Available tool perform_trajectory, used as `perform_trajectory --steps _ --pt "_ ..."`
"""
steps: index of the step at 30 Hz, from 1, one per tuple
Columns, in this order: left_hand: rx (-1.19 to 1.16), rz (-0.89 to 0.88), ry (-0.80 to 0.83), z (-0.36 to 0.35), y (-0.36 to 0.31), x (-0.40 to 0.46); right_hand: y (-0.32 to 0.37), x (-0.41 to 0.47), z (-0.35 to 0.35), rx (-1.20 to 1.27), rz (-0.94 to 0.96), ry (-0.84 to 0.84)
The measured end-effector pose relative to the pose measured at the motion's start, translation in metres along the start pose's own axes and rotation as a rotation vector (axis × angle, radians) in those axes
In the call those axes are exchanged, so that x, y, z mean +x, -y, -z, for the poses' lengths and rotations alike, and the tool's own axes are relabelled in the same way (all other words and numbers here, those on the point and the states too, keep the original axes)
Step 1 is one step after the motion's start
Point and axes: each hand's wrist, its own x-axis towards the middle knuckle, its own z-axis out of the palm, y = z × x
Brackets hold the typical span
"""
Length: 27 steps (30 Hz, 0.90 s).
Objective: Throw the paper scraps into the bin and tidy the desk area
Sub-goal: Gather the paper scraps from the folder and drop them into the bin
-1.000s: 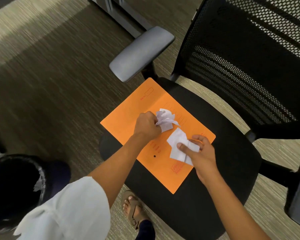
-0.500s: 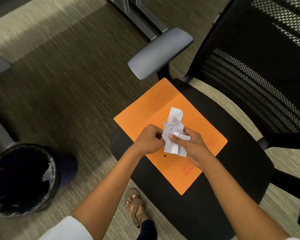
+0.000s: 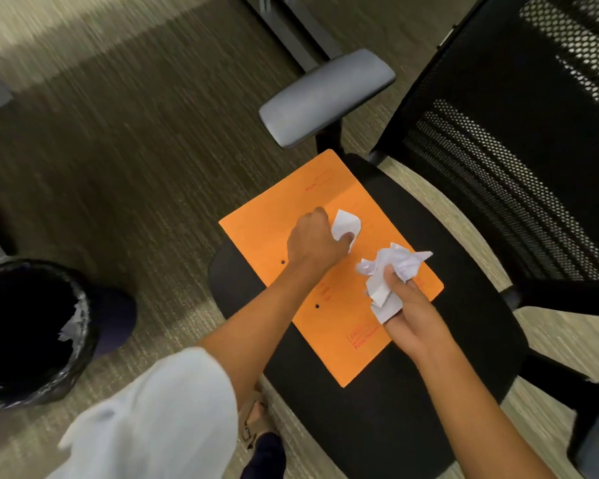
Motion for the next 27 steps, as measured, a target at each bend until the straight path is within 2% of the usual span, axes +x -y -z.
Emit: perform_trajectory --steps 4,7,12,15,18,23,27 --pt "0.337 -0.003 -0.001 -0.029 -0.02 0.015 0.006 -0.007 0.014 0.053 -0.028 -0.001" --pt "0.319 -0.039 0.01 -0.038 -0.021 0.011 0.013 -0.008 0.023 0.091 -0.061 -0.012" --pt "0.274 -0.152 -0.072 -0.036 -0.007 -0.01 0.015 -0.01 0.024 0.292 -0.083 0.017" --pt "0.507 -0.356 0.031 -0.037 -0.006 -0.003 0.012 -0.011 0.023 0.366 -0.077 0.051" --pt "0.671 -0.456 0.102 -0.039 -0.005 0.002 0.011 -0.011 0.026 0.351 -0.06 0.037" --pt "0.626 -0.508 0.06 -0.039 0.004 -0.02 0.009 -0.016 0.027 0.388 -0.074 -0.024" --pt "0.656 -0.524 0.081 -0.033 0.005 -0.021 0.006 -0.019 0.01 0.439 -0.08 0.057"
